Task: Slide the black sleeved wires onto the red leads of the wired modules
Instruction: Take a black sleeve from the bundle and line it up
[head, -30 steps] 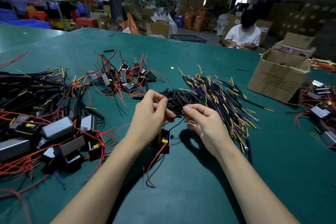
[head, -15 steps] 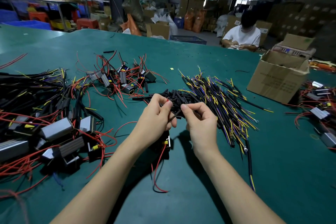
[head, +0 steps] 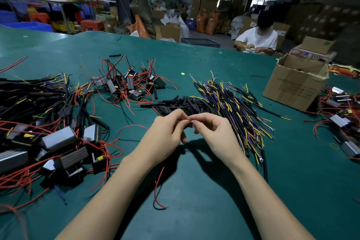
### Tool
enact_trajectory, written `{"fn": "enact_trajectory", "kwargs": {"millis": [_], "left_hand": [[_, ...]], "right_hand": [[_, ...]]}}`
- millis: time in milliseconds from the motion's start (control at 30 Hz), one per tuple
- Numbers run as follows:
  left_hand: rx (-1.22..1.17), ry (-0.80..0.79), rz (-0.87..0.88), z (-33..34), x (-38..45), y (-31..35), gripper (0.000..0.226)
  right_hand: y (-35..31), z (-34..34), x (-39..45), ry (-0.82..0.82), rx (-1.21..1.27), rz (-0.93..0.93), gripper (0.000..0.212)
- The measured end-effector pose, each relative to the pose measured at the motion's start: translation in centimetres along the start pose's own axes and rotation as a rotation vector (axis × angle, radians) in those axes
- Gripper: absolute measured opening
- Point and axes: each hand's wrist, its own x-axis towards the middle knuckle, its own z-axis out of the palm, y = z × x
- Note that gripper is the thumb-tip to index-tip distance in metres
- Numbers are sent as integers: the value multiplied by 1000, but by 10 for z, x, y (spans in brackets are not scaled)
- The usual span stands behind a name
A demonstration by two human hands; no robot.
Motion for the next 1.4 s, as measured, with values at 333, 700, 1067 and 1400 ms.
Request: {"fn": "enact_trajectory", "kwargs": {"millis": [333,700,1067,1400], "left_hand": [[107,-168,-70,-5,1,-5,14],[140,78,-126,-1,6,-11,11],[-20,195,-171,2,7,-6,11],[-348,172,-269,-5,11,-3,9]], "right_hand": [[8,-16,0,-42,-665,-488,7],[21,-9,30,263,-526,80,6],[15,21,58,236,-664,286,13],[-2,12,7,269,464,348,11]]}}
